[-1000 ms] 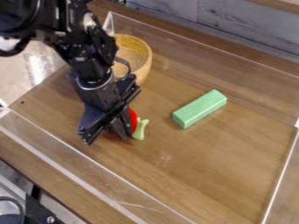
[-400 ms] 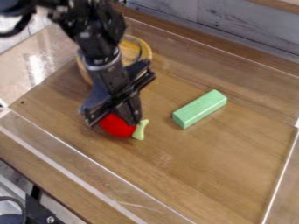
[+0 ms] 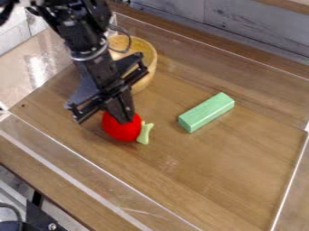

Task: Move the red object to the left side of the table

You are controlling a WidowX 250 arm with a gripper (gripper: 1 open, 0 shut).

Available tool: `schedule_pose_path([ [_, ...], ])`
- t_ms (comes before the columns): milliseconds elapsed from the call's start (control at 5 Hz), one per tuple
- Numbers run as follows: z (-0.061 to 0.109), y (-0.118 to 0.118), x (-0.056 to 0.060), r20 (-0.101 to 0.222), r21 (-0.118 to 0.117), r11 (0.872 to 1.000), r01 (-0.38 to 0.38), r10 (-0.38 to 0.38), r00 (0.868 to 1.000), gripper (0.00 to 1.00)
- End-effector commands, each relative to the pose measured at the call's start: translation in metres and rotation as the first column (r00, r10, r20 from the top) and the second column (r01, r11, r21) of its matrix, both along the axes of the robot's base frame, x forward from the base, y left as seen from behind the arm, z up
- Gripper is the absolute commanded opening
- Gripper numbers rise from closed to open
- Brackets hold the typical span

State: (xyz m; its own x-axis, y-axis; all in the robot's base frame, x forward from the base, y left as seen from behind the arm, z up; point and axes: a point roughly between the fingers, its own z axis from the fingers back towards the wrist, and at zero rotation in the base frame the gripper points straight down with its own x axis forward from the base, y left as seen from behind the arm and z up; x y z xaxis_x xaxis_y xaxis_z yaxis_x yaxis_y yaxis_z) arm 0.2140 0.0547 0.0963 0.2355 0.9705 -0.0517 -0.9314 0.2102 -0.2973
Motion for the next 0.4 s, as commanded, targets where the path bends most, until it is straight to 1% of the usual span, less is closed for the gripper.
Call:
schedule_pose_path([
  [0,0.019,0.007,0.008,0.042,0.014,0.999,-0.036,0.035,0.998,0.00],
  [200,0.020,0.021,0.004,0.036,0.024,0.998,-0.066,0.065,0.997,0.00],
])
